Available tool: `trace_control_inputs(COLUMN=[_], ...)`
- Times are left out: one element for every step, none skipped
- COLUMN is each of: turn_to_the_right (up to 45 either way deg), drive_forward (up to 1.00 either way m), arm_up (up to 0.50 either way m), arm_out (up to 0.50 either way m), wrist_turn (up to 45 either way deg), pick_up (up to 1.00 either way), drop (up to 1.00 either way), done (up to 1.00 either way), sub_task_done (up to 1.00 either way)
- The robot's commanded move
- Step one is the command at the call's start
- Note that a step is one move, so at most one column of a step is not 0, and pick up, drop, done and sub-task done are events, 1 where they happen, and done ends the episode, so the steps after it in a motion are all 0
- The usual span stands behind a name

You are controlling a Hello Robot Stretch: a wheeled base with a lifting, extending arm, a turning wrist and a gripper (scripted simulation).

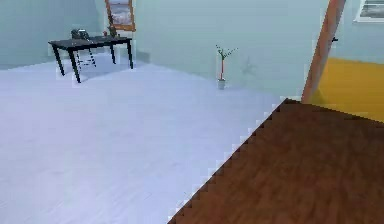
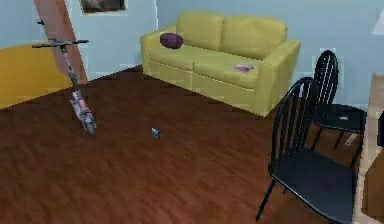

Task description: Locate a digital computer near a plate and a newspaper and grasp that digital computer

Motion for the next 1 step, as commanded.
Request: trace_control_inputs(turn_to_the_right=[45.0], drive_forward=[0.0], arm_up=[0.0], arm_out=[0.0], wrist_turn=[0.0], pick_up=[0.0], drop=[0.0], done=[0.0], sub_task_done=[0.0])
